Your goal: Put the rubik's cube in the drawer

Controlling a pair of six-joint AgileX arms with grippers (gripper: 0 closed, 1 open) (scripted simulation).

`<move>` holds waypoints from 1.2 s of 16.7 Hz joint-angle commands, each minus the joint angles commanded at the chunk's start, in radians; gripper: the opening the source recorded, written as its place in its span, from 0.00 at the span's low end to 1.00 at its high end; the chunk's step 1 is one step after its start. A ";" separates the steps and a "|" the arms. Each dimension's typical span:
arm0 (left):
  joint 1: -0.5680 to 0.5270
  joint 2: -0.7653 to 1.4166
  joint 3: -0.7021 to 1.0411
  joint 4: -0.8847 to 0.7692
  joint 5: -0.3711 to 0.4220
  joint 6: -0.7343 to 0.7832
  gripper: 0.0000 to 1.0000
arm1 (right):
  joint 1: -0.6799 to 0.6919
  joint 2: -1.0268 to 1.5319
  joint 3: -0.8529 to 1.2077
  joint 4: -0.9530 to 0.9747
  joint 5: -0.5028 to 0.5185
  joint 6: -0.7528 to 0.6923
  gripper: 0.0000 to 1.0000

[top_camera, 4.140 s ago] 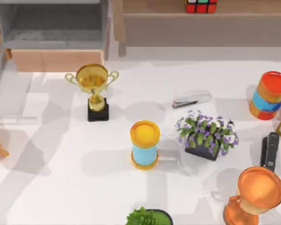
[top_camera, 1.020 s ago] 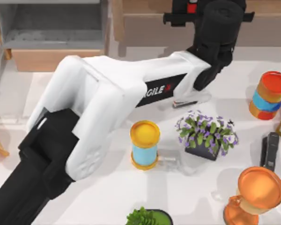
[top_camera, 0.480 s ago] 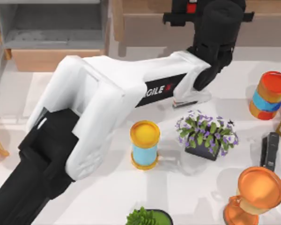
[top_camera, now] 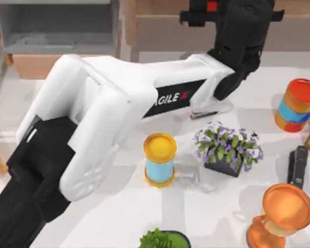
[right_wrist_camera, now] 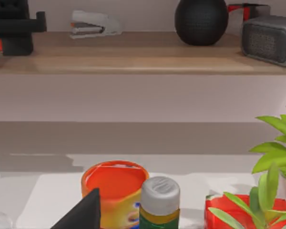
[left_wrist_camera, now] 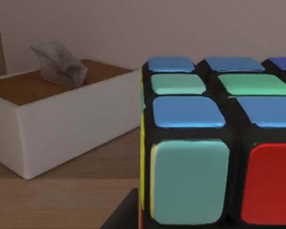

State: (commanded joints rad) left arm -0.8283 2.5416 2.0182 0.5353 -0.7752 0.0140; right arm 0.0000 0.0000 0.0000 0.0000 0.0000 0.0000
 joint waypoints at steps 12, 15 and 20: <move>-0.075 -0.059 0.131 -0.328 0.179 0.140 0.00 | 0.000 0.000 0.000 0.000 0.000 0.000 1.00; -0.126 -0.093 0.173 -0.524 0.281 0.209 0.00 | 0.000 0.000 0.000 0.000 0.000 0.000 1.00; -0.178 -0.169 0.256 -0.897 0.458 0.311 0.00 | 0.000 0.000 0.000 0.000 0.000 0.000 1.00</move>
State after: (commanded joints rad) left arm -1.0067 2.3730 2.2742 -0.3622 -0.3175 0.3250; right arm 0.0000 0.0000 0.0000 0.0000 0.0000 0.0000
